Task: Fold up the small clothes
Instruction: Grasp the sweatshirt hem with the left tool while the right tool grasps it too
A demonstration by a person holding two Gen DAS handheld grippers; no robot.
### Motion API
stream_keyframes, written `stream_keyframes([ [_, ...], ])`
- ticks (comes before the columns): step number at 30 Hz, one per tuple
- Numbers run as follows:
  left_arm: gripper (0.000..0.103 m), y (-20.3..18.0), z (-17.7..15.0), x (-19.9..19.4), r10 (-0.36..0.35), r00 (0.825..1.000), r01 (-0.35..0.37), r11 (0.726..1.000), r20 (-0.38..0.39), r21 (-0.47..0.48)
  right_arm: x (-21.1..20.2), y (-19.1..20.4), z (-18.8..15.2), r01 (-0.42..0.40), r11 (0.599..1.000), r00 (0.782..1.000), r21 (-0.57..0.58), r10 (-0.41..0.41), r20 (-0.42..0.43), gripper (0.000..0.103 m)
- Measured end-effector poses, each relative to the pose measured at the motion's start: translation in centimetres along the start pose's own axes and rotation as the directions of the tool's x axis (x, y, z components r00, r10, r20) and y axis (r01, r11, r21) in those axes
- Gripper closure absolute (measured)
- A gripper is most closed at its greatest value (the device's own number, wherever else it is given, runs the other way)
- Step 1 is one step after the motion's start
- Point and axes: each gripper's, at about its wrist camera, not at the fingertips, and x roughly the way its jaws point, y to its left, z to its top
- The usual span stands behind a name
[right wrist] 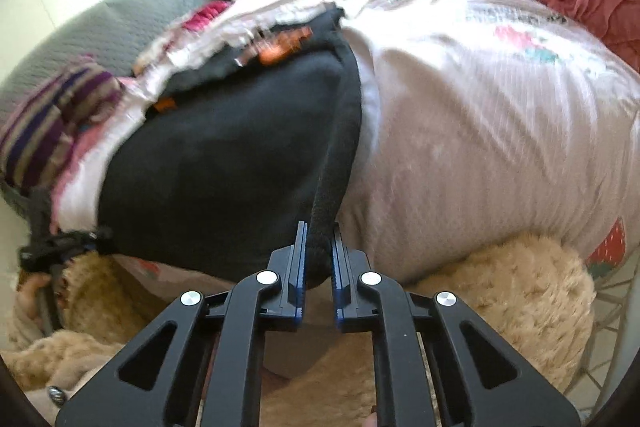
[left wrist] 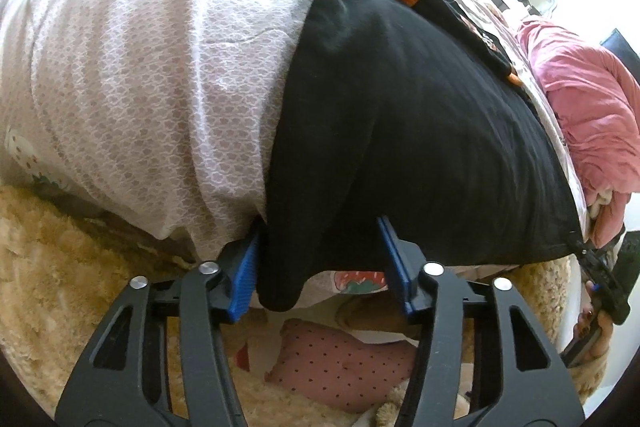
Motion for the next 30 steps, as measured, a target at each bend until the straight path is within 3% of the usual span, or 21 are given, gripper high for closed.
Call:
stream_keyframes([
  [4,0.071,0.6,0.0,-0.5,-0.026,1.0,0.026,0.999,0.001,-0.04,-1.2,-0.3,1.3,-0.059,0.998,0.997,0.021,0.058,0.055,0.094],
  [11,0.092,0.6,-0.1,-0.9,-0.024,1.0,0.023,0.999,-0.012,-0.038,-1.8,-0.9,2.6,-0.082,0.996,0.993,0.04,0.079,0.085,0.094],
  [20,0.099,-0.3,-1.1,-2.7,-0.033,0.999,0.033,0.999,0.01,0.015,-1.9,-0.1,3.2,-0.081,0.996,0.992,0.032,0.078,0.098,0.094],
  [30,0.1,-1.7,0.7,-6.2,-0.117,0.989,0.113,0.992,0.089,0.048,-2.7,0.6,5.0,-0.098,0.995,0.986,0.013,0.095,0.136,0.094],
])
